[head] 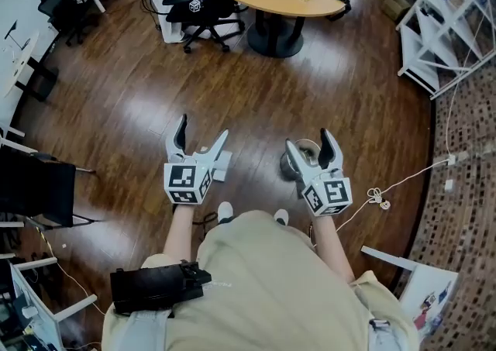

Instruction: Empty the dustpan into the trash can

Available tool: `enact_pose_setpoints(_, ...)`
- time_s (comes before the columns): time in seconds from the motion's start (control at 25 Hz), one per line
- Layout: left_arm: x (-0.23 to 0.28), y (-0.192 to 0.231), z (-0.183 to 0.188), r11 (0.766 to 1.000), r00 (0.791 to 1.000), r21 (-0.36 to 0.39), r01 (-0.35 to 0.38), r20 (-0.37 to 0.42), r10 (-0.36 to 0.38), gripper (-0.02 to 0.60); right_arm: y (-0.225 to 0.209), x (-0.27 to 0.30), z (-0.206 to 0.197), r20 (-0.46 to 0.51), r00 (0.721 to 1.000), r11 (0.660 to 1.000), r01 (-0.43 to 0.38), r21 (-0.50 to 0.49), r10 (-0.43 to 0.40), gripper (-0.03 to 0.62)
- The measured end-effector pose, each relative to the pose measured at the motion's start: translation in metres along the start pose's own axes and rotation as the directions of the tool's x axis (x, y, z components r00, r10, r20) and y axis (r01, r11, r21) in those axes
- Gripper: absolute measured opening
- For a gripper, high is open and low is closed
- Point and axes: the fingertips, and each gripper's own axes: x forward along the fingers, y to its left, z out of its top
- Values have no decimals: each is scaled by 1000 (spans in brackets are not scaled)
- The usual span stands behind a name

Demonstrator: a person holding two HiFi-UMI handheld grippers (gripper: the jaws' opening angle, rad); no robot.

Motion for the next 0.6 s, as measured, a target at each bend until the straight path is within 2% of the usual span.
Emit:
enact_pose_setpoints(0.2,29,-41,45,998,993,46,48,110,-53,445,-14,2,36,72,995,992,81,-100,-74,425)
enact_pose_setpoints(0.32,38,-50,61,997,988,73,39,148,-50,434,-26,2,46,93,988,986,133,-99,-124,425)
enact_pose_setpoints(0.52,42,-55,64,998,985,61,24,169,-34,419,-38,-8,50,112,976,976,197,-90,-186,425)
enact_pose_setpoints(0.6,42,-58,62,998,985,52,17,168,-26,384,-43,-12,52,118,973,974,211,-89,-200,425)
